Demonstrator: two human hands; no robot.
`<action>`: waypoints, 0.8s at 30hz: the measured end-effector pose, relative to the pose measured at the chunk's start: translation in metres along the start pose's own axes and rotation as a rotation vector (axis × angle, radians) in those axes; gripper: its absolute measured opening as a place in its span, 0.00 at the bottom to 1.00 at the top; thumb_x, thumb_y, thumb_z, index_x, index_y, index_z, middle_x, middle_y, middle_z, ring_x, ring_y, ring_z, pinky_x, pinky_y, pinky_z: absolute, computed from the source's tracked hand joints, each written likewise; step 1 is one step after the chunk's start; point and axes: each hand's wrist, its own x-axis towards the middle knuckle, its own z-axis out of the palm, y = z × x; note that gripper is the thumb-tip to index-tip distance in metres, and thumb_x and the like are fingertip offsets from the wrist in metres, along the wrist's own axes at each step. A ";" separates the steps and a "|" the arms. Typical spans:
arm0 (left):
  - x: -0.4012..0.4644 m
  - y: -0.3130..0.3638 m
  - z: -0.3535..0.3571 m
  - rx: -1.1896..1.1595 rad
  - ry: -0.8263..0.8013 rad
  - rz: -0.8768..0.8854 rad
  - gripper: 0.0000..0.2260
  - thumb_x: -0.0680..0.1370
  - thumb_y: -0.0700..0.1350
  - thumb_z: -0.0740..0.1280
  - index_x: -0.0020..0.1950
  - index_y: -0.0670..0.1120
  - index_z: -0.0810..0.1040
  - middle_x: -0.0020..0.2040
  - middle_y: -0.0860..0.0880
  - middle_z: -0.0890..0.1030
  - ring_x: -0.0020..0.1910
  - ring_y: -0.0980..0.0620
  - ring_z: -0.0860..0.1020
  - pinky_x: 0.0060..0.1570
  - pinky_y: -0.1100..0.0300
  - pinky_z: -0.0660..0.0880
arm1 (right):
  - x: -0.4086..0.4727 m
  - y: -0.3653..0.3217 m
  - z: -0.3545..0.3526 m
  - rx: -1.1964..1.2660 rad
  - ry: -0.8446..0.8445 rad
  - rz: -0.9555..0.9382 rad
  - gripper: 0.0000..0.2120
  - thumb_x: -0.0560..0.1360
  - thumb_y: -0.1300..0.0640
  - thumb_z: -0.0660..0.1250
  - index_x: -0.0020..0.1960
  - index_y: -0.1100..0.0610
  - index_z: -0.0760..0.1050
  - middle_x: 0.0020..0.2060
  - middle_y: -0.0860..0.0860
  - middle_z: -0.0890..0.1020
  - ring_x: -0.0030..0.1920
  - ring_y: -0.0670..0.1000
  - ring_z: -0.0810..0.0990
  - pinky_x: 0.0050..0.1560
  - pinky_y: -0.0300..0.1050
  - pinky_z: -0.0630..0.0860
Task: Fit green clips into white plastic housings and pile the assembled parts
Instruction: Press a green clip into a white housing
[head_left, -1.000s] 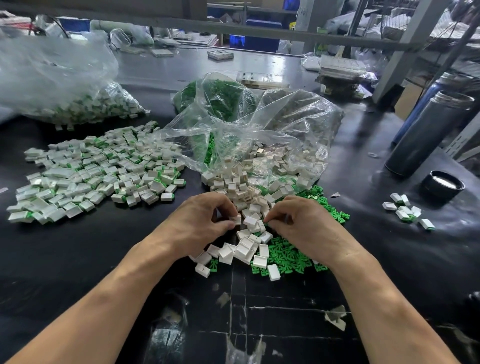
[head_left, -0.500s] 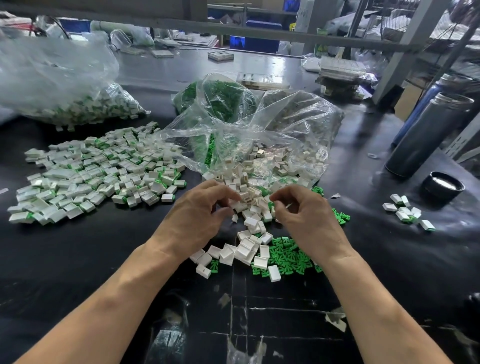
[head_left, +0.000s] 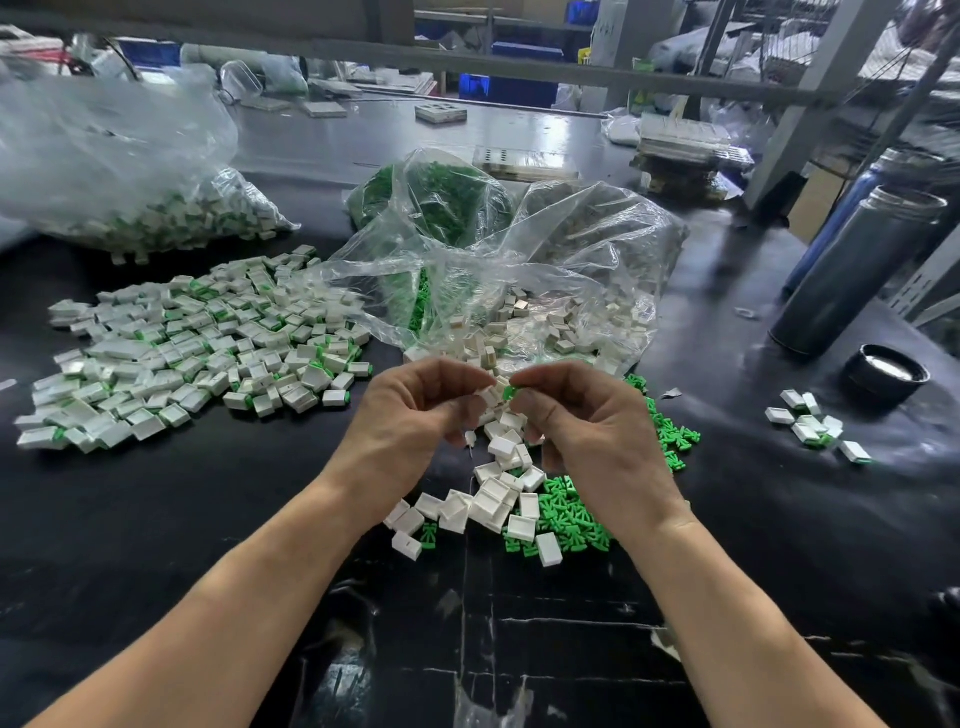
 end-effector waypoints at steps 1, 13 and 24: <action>0.000 0.000 0.001 -0.002 -0.005 0.001 0.07 0.76 0.34 0.72 0.50 0.44 0.84 0.40 0.51 0.85 0.38 0.56 0.80 0.39 0.63 0.78 | -0.001 0.000 0.001 0.006 -0.003 -0.010 0.06 0.78 0.66 0.73 0.51 0.56 0.84 0.34 0.47 0.83 0.30 0.44 0.77 0.28 0.37 0.73; -0.003 0.002 0.006 -0.002 -0.036 0.015 0.08 0.72 0.40 0.74 0.50 0.43 0.84 0.41 0.51 0.86 0.36 0.59 0.80 0.38 0.66 0.77 | -0.002 0.004 0.003 -0.358 0.075 -0.164 0.11 0.77 0.61 0.75 0.48 0.44 0.83 0.41 0.41 0.85 0.40 0.43 0.82 0.40 0.35 0.76; -0.004 0.001 0.007 -0.013 -0.021 0.038 0.08 0.73 0.40 0.75 0.51 0.43 0.84 0.44 0.49 0.86 0.35 0.58 0.80 0.37 0.66 0.77 | -0.002 -0.001 0.002 -0.034 0.059 0.068 0.01 0.78 0.62 0.74 0.48 0.58 0.83 0.32 0.48 0.84 0.29 0.45 0.79 0.29 0.37 0.74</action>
